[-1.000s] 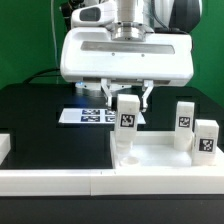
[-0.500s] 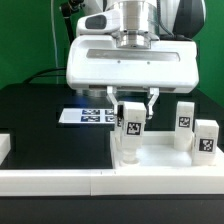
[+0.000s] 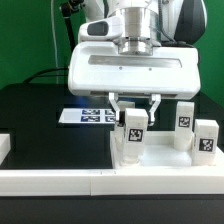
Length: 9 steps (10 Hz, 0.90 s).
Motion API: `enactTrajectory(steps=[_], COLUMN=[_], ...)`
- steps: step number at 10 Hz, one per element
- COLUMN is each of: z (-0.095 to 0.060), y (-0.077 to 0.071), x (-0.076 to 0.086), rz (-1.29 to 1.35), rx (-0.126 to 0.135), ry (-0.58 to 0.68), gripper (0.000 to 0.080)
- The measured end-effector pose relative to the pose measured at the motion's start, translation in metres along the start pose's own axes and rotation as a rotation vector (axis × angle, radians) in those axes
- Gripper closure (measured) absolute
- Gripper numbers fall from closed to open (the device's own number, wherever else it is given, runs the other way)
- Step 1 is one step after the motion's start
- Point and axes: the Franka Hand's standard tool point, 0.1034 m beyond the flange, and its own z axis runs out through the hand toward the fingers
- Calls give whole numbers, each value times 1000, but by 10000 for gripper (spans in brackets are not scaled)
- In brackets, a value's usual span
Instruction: Assemble square table
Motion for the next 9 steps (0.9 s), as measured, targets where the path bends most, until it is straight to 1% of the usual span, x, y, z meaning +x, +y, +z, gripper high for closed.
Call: enactTrajectory(steps=[4, 5, 6, 7, 8, 9], z=[1, 1, 1, 1, 1, 1], y=[1, 1, 1, 1, 1, 1], x=[-2, -2, -2, -2, -2, -2], rz=[-2, -2, -2, -2, -2, -2], rx=[-1, -1, -1, -1, -1, -1], ry=[-5, -6, -6, -6, -6, -6], gripper=[511, 435, 300, 300, 168, 168])
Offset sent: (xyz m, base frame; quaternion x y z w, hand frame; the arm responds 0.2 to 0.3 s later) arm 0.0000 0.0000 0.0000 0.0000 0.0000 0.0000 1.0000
